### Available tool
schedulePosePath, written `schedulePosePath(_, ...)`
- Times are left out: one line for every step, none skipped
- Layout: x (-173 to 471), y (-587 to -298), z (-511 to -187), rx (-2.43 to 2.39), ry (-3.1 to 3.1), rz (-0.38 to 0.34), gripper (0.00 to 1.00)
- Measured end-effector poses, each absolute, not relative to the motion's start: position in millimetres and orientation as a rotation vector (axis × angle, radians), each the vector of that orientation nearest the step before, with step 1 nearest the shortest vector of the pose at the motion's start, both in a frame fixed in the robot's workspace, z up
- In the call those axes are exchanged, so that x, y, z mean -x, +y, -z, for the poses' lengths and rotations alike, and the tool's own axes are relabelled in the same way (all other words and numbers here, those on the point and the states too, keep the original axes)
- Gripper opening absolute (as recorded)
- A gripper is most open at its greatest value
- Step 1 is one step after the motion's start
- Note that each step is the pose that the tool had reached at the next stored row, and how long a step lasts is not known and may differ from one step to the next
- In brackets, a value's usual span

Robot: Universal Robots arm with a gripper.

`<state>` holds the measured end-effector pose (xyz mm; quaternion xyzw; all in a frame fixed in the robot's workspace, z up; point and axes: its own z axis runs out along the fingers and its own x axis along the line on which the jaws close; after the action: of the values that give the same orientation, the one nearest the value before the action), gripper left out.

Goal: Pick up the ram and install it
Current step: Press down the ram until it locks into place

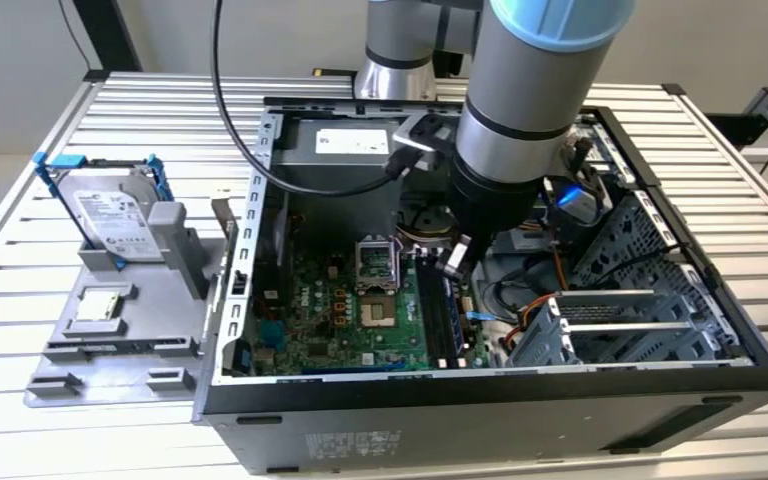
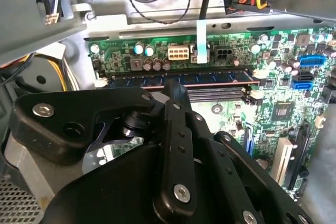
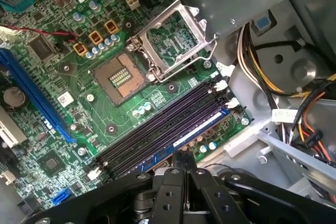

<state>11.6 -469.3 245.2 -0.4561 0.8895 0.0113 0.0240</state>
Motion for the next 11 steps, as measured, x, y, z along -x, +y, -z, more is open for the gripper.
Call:
schedulePosePath(-11.5, -469.4, -245.0, 1.417, 2.750, -0.035, 0.00)
schedulePosePath(-11.5, -469.3, -244.8, 1.423, 2.747, -0.035, 0.00)
schedulePosePath(-11.5, -469.1, -244.6, 1.427, 2.745, -0.035, 0.00)
schedulePosePath(-11.5, -469.0, -244.4, 1.431, 2.743, -0.035, 0.00)
schedulePosePath(-11.4, -468.9, -243.8, 1.433, 2.741, -0.036, 0.00)
schedulePosePath(-11.4, -468.9, -243.1, 1.436, 2.740, -0.036, 0.00)
schedulePosePath(-11.3, -468.9, -242.6, 1.438, 2.739, -0.036, 0.00)
schedulePosePath(-11.3, -468.8, -242.4, 1.442, 2.737, -0.036, 0.00)
schedulePosePath(-11.3, -468.8, -242.4, 1.453, 2.731, -0.036, 0.00)
schedulePosePath(-11.2, -468.7, -242.4, 1.474, 2.720, -0.036, 0.00)
schedulePosePath(-11.3, -468.7, -242.3, 1.499, 2.707, -0.037, 0.00)
